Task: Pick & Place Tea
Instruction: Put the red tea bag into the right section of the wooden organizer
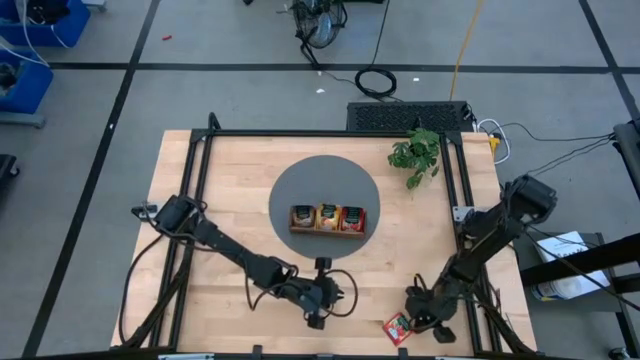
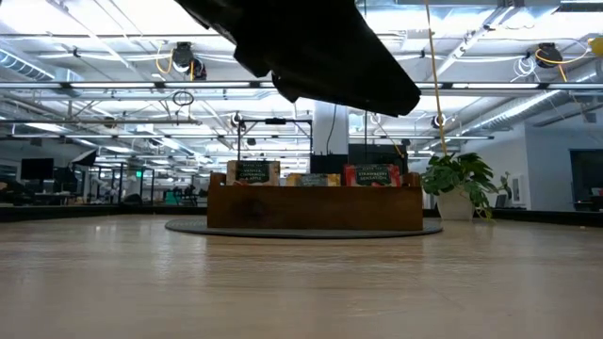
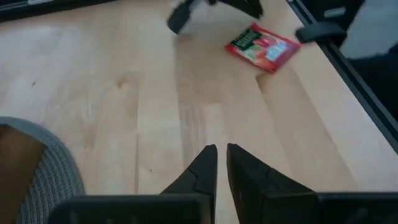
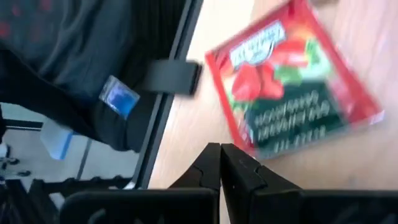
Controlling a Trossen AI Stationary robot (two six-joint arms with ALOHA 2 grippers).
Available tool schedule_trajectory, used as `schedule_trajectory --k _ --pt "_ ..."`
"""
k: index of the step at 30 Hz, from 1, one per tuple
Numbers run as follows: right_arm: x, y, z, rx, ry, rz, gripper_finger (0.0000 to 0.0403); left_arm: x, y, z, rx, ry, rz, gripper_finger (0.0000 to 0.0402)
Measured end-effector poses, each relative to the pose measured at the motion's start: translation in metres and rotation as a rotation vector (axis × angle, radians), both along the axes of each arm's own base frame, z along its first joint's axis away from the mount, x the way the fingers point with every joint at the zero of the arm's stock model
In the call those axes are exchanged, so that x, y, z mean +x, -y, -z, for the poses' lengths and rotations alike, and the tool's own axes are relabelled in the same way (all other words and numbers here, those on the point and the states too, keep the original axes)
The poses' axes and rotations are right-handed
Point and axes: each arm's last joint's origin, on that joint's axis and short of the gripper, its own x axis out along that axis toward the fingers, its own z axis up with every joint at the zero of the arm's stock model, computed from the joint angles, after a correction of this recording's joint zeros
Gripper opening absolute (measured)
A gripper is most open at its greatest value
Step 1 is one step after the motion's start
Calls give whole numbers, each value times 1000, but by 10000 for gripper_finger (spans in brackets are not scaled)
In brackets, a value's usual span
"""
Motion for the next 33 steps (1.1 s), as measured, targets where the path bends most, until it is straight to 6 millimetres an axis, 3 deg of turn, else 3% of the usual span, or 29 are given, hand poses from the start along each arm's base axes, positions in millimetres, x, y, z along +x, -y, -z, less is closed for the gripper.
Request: schedule_trajectory --k 13,24,29,33 --pt "30 24 15 -142 94 98 0 -1 5 -3 -68 25 -20 4" --pt "46 43 15 -268 195 133 0 0 4 -3 -69 25 -24 36" --pt "50 52 10 -330 263 93 0 -1 5 -2 -84 -1 17 30" --pt "56 62 0 -408 350 187 0 1 7 3 -92 -3 38 22"
